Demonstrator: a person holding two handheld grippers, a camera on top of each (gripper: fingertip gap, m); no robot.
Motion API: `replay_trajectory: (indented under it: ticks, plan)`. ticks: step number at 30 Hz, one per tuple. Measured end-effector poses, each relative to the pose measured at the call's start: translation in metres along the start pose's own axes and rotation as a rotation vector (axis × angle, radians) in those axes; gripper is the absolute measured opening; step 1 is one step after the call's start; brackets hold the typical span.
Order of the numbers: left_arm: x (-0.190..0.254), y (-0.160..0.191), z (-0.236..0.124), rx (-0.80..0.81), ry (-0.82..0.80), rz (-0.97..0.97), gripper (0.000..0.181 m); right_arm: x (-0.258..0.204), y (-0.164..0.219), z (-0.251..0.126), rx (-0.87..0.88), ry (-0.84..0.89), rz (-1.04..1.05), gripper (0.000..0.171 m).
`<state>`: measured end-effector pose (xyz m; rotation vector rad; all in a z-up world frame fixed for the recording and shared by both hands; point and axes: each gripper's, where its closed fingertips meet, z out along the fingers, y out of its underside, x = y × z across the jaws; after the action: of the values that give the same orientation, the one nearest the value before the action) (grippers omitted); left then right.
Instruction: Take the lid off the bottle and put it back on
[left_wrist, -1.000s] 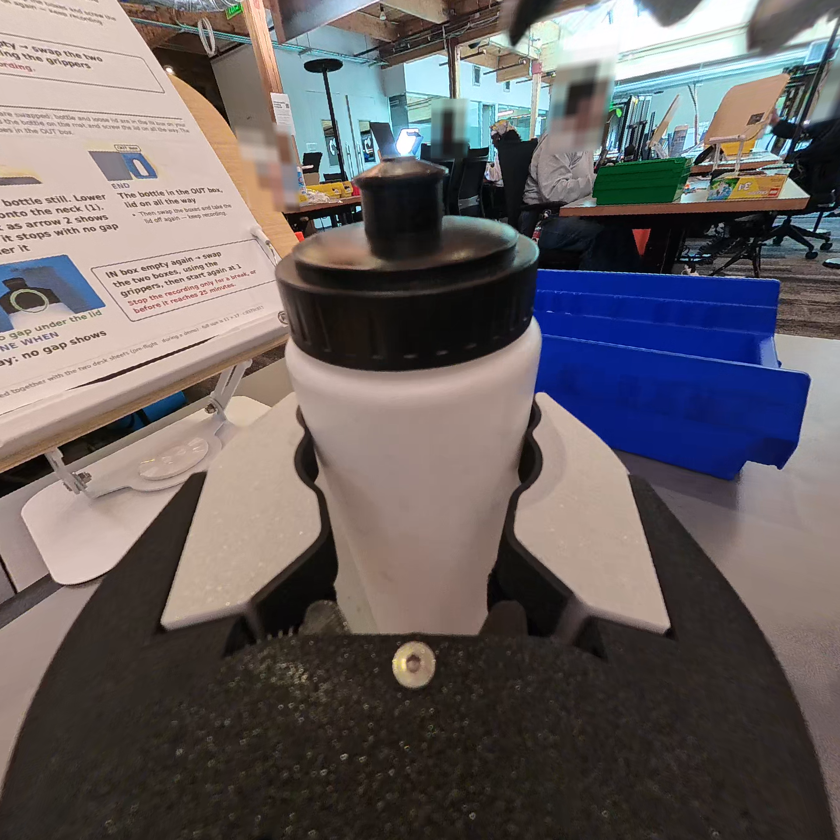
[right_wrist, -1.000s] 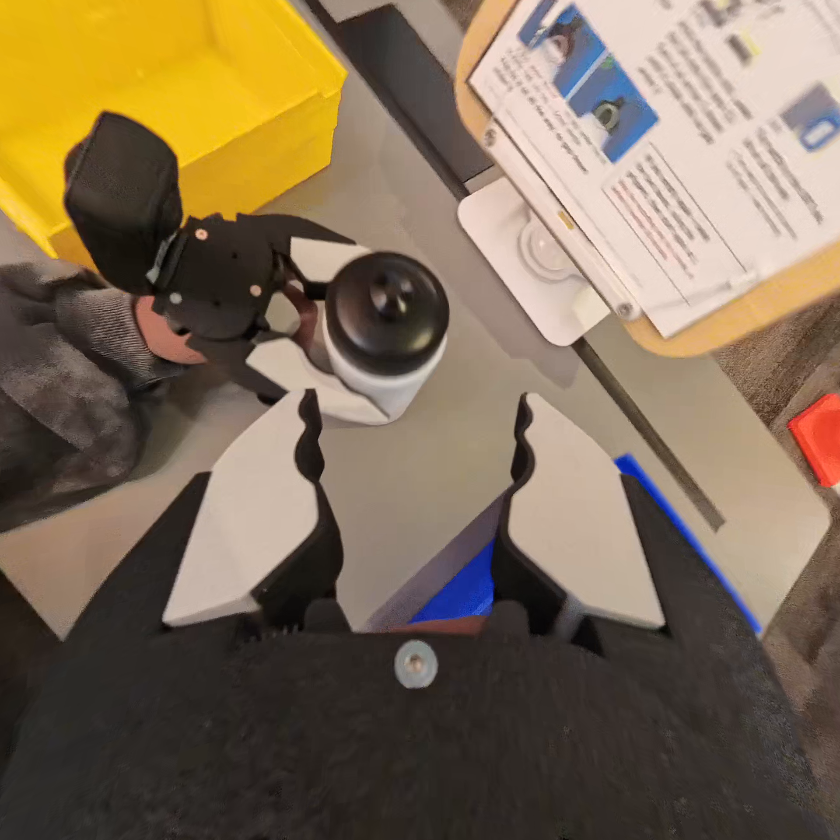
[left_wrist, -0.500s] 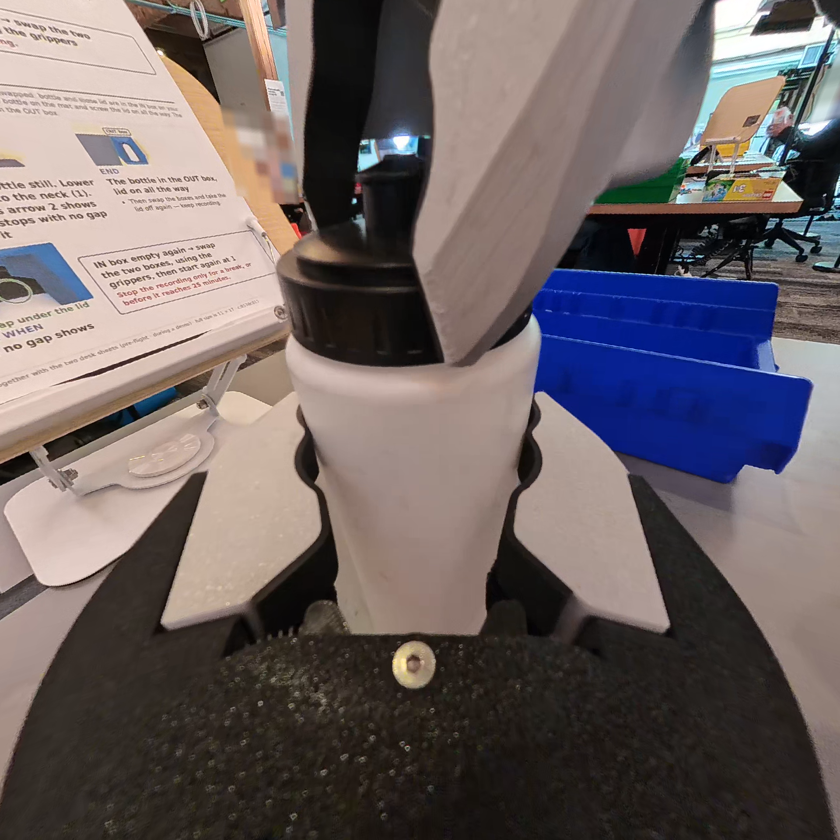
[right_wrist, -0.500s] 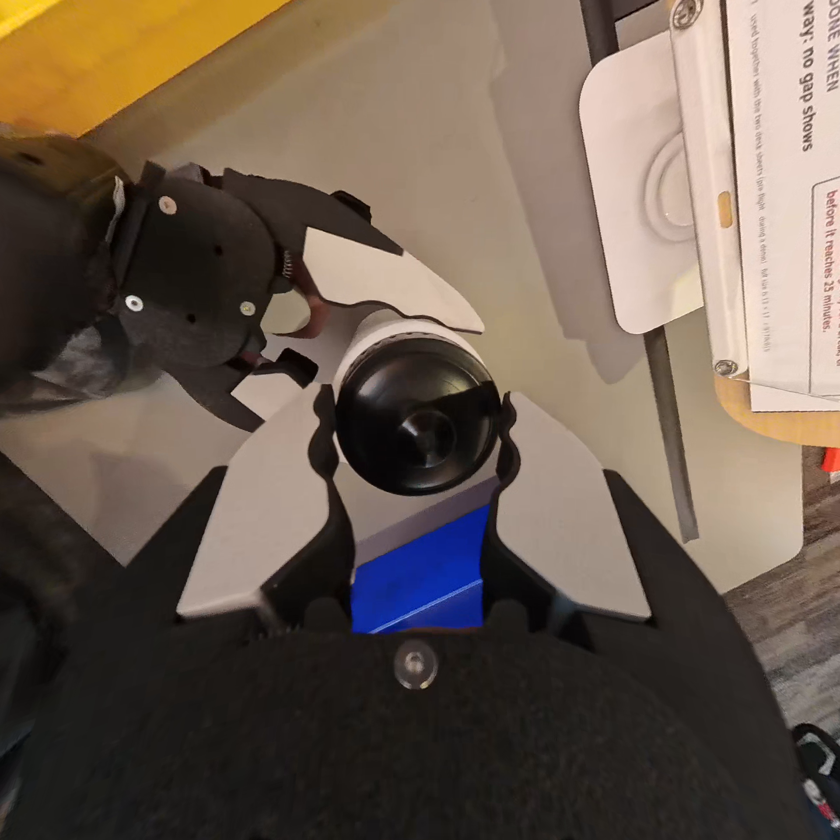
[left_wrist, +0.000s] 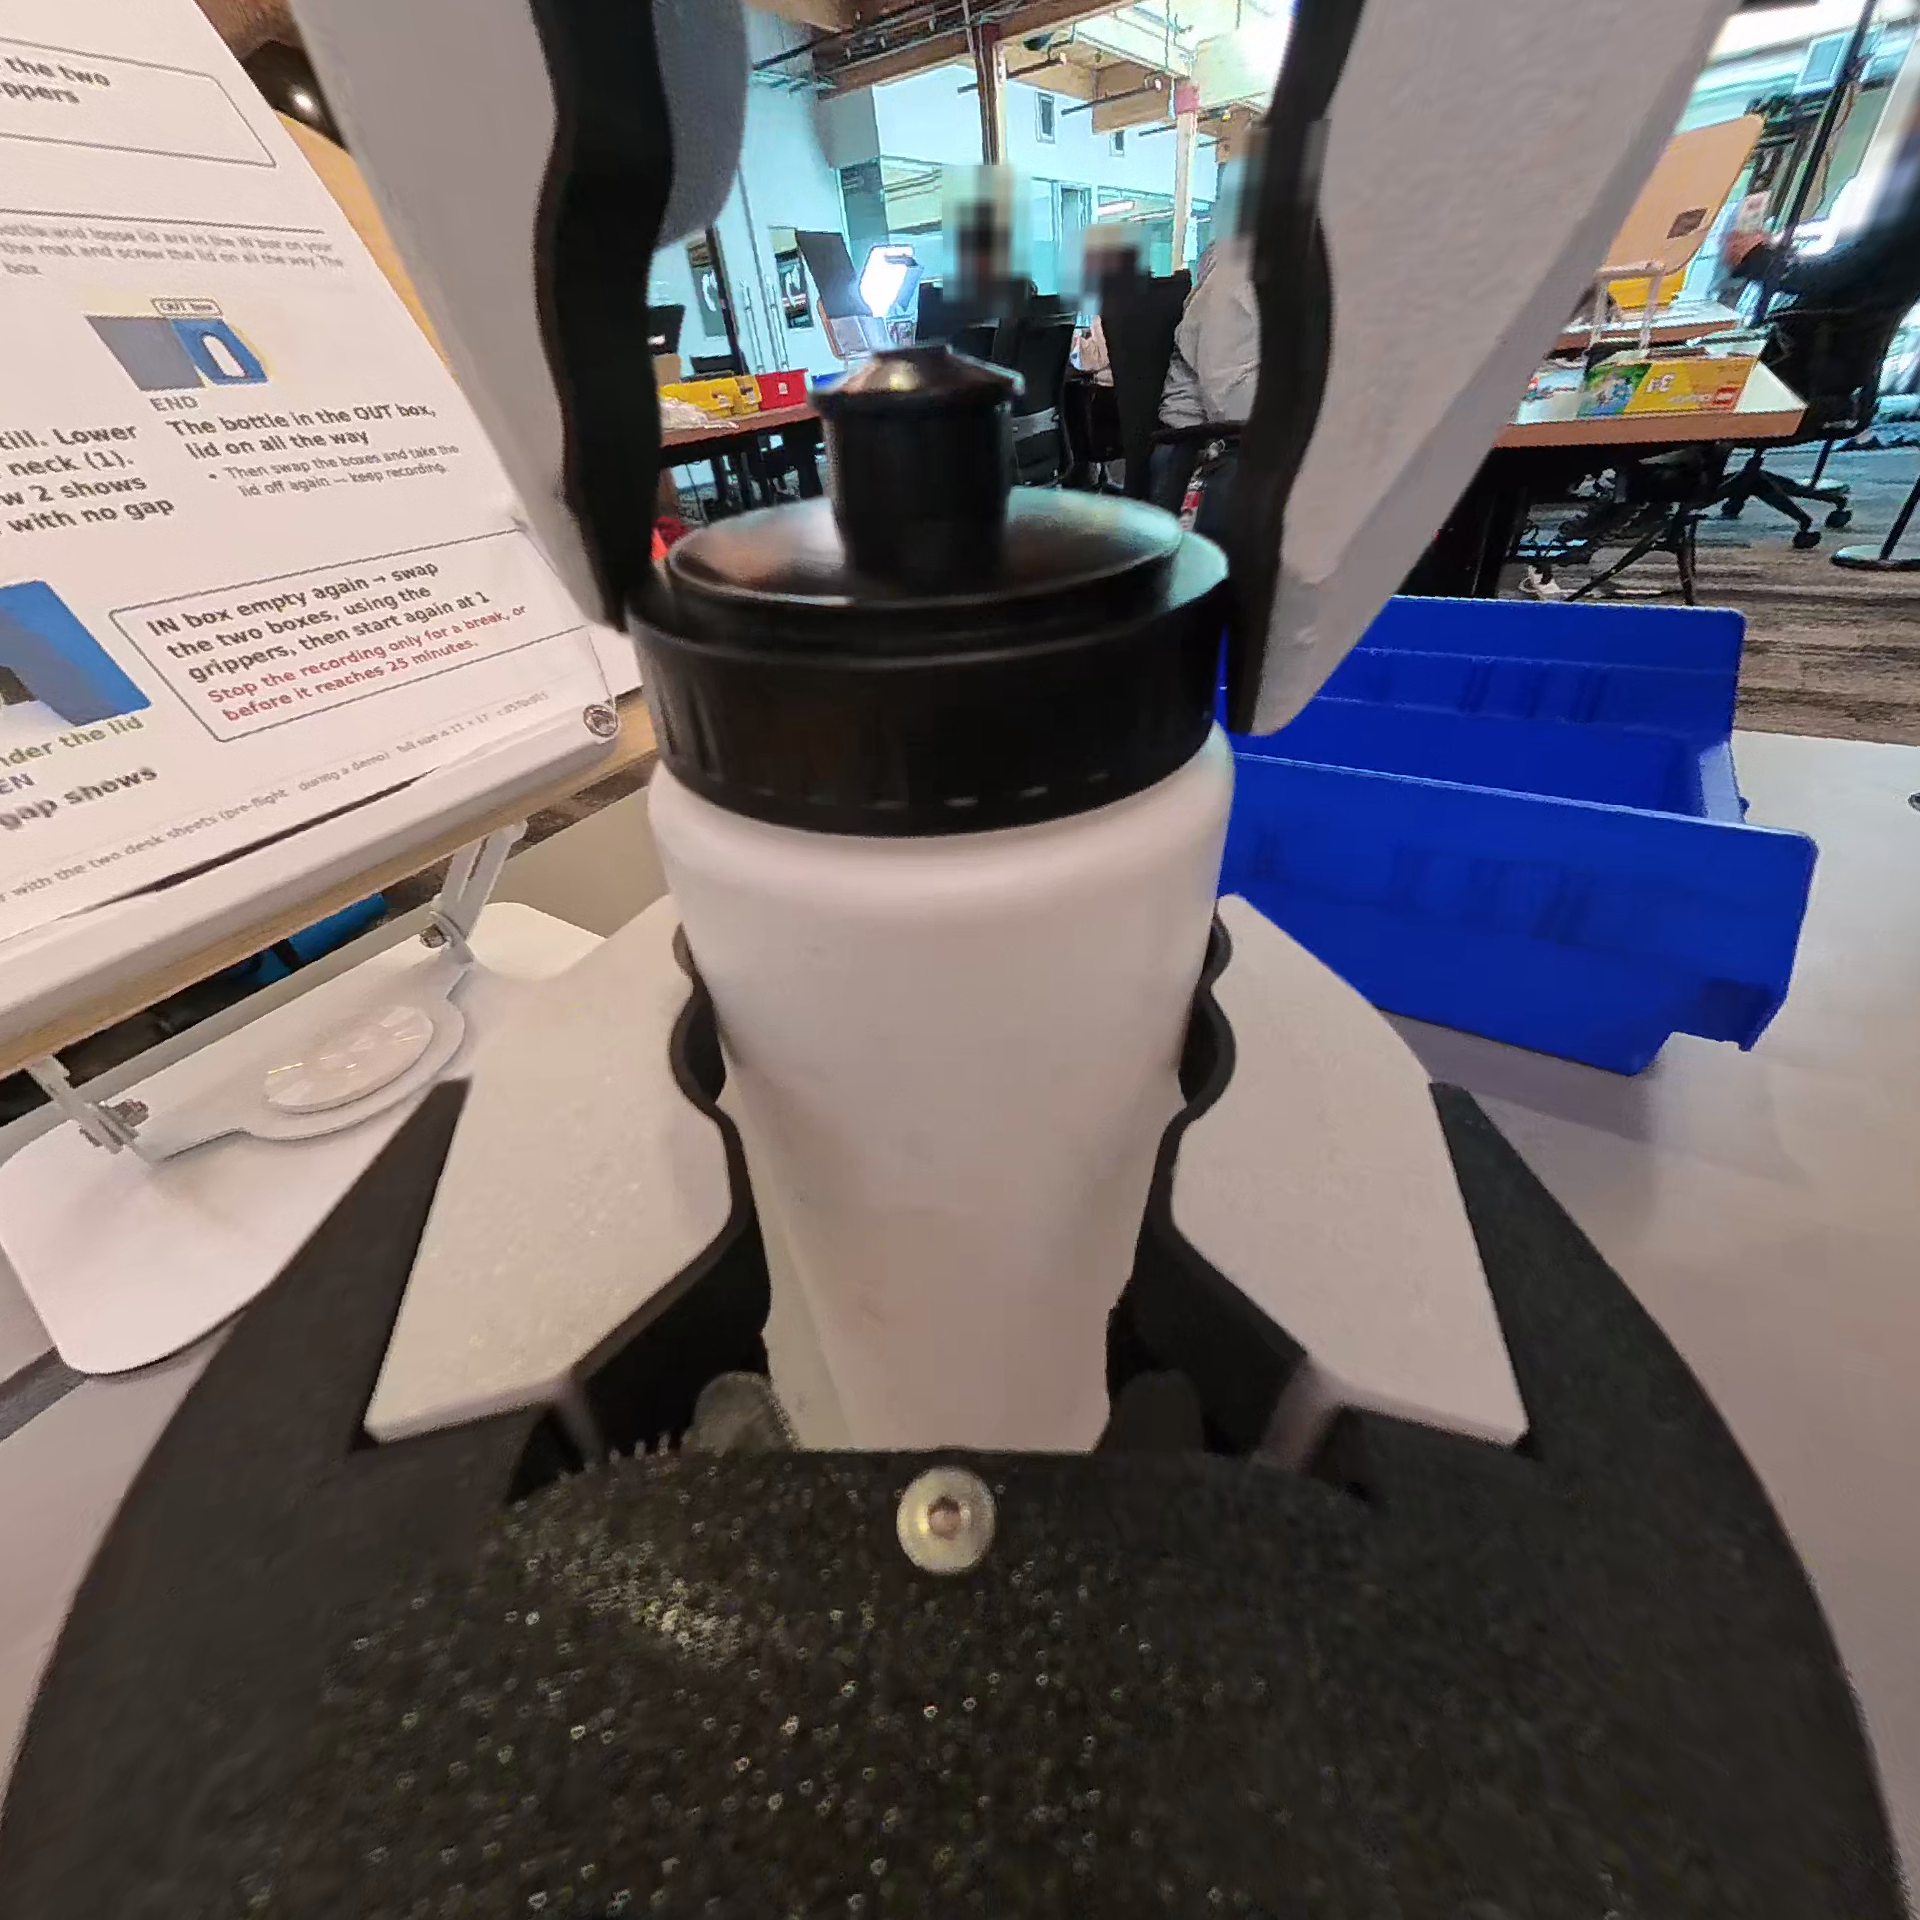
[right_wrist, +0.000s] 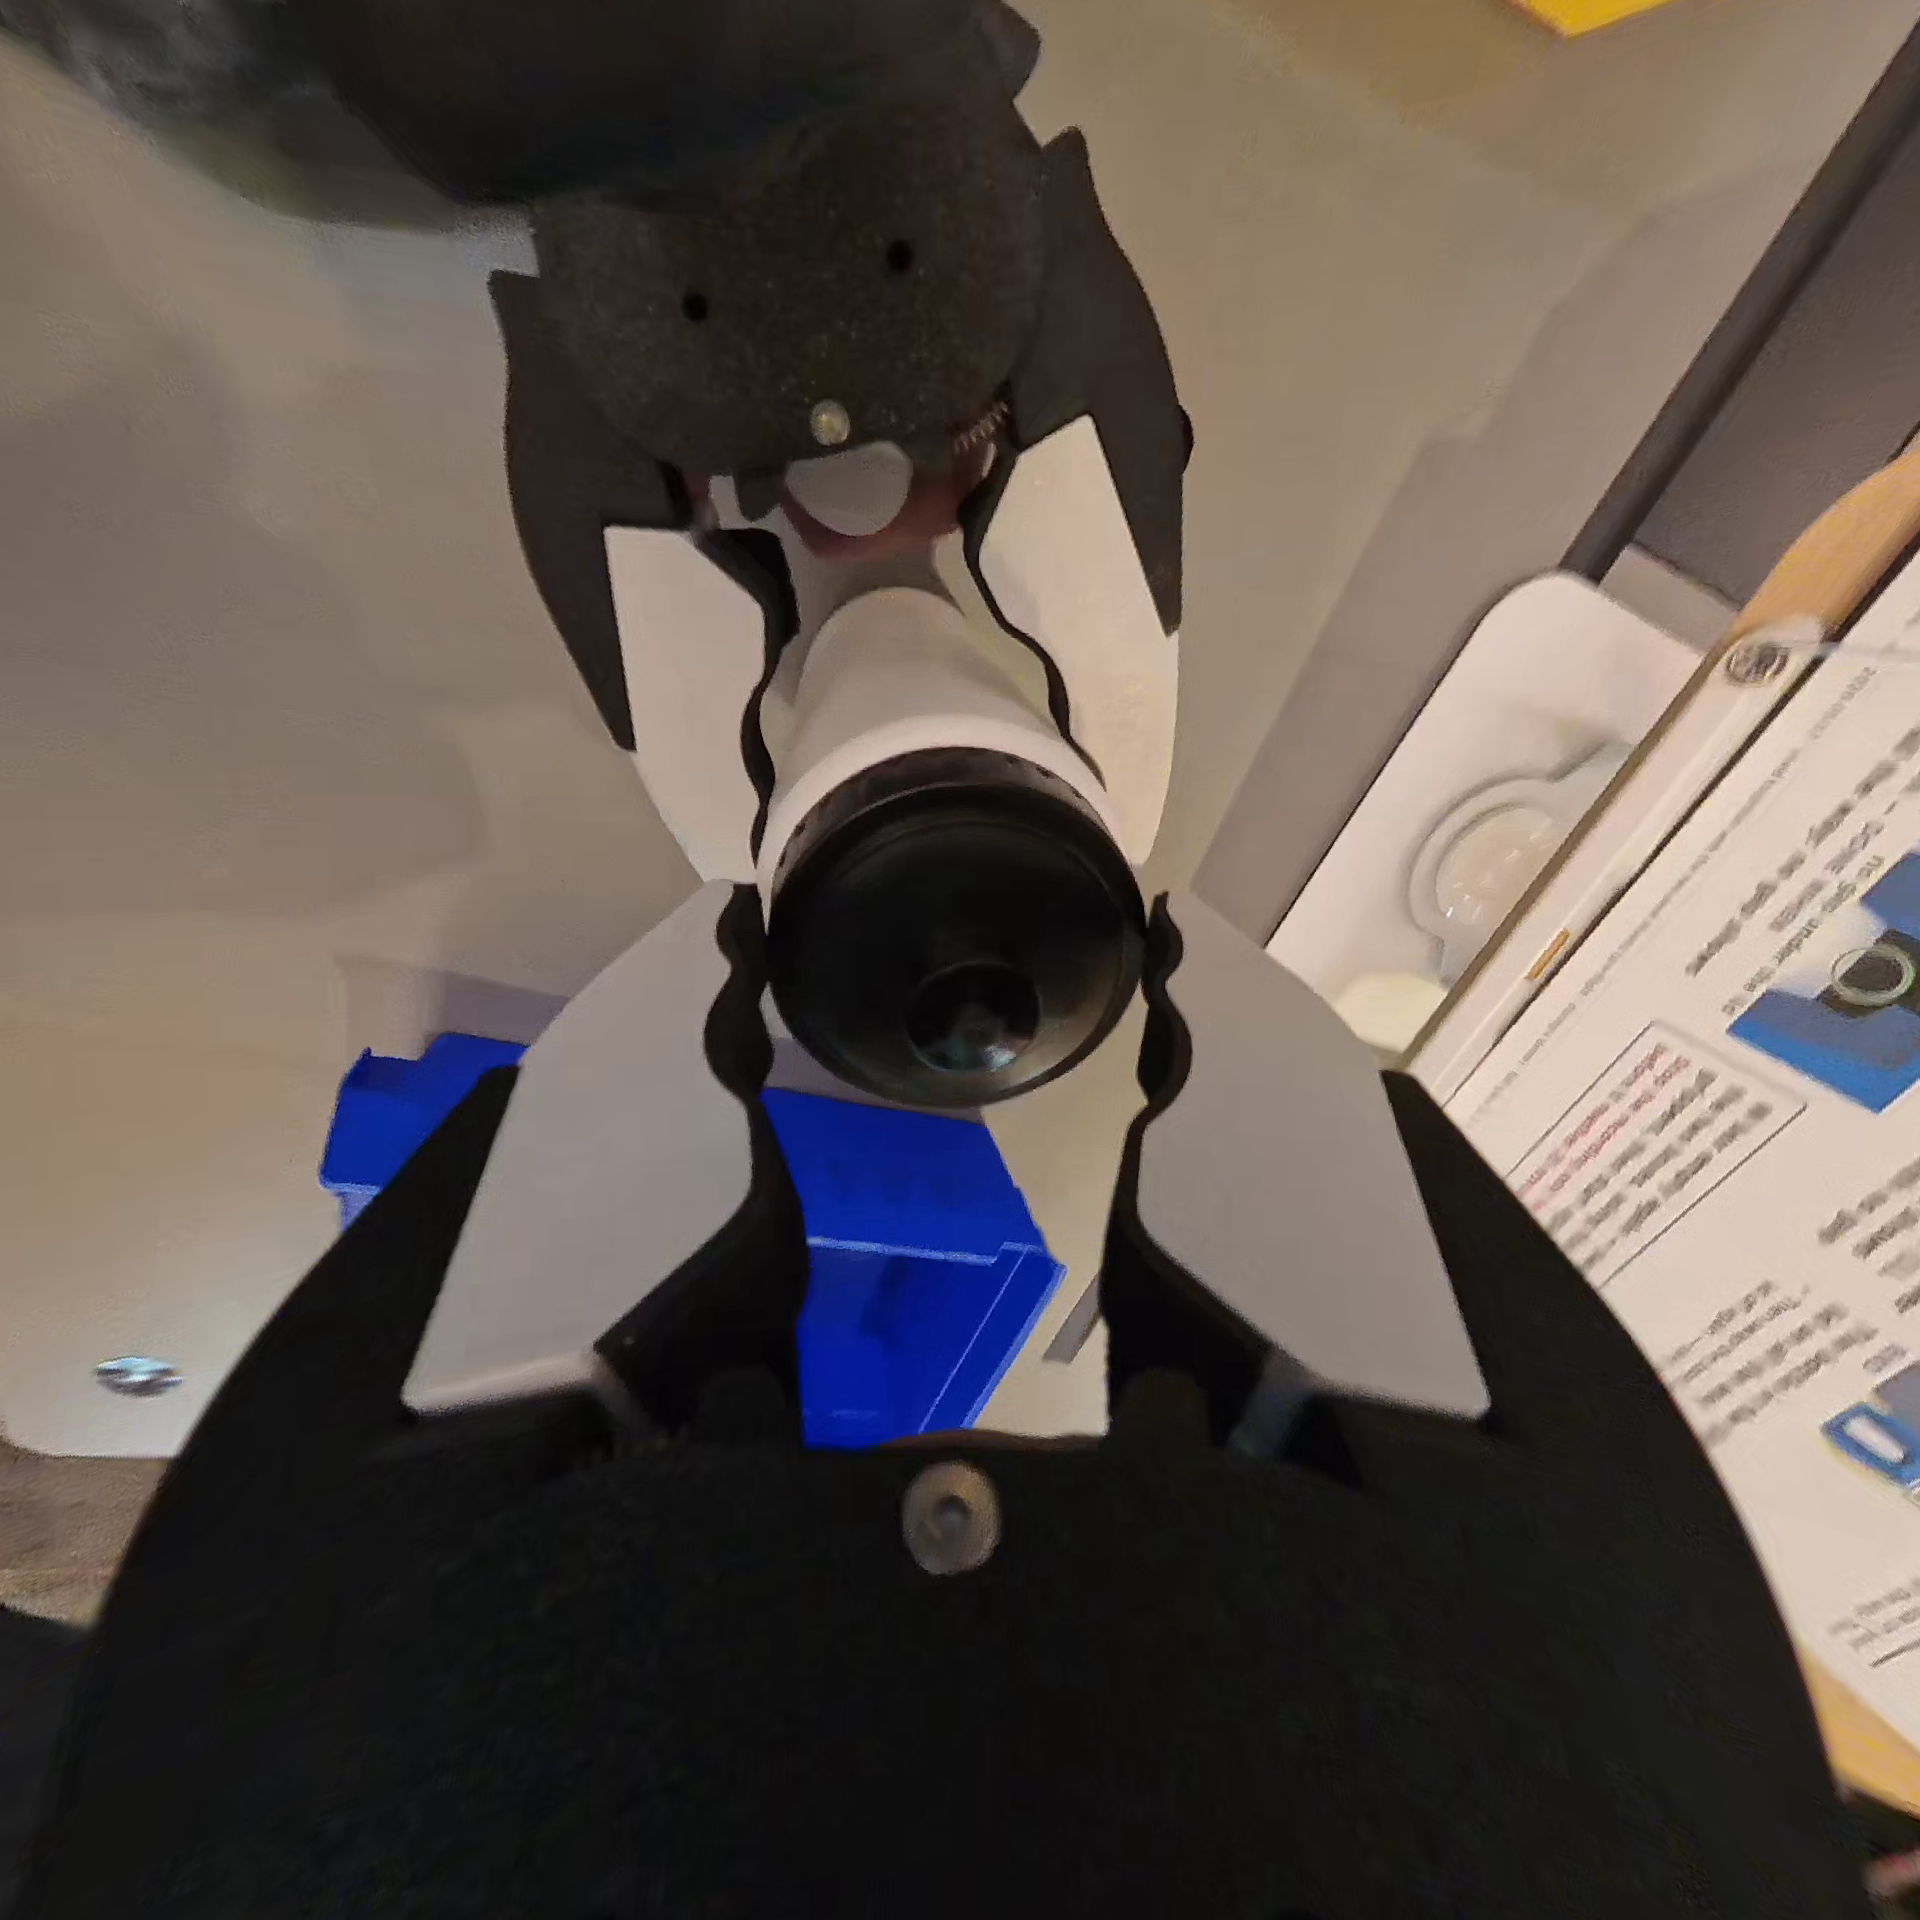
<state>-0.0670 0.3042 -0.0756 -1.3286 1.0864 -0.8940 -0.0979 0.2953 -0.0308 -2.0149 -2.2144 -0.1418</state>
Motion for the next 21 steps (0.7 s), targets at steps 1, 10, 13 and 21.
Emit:
replay_trajectory:
  ticks: [1, 10, 13, 21]
  plan:
    - [-0.001, 0.0, 0.0, 0.002, 0.005, -0.018, 0.087, 0.001, 0.001, -0.001, -0.039, 0.011, 0.056, 0.071]
    - [-0.003, 0.001, -0.001, 0.003, -0.007, -0.027, 0.087, 0.013, 0.002, -0.019, 0.056, 0.171, 0.755, 0.102]
    - [-0.004, 0.001, 0.0, 0.005, -0.02, -0.03, 0.087, 0.012, 0.01, -0.013, 0.067, 0.207, 0.943, 0.095]
    - [-0.005, 0.001, 0.0, -0.001, -0.037, -0.032, 0.087, 0.004, 0.002, 0.004, 0.083, 0.087, 1.163, 0.072]
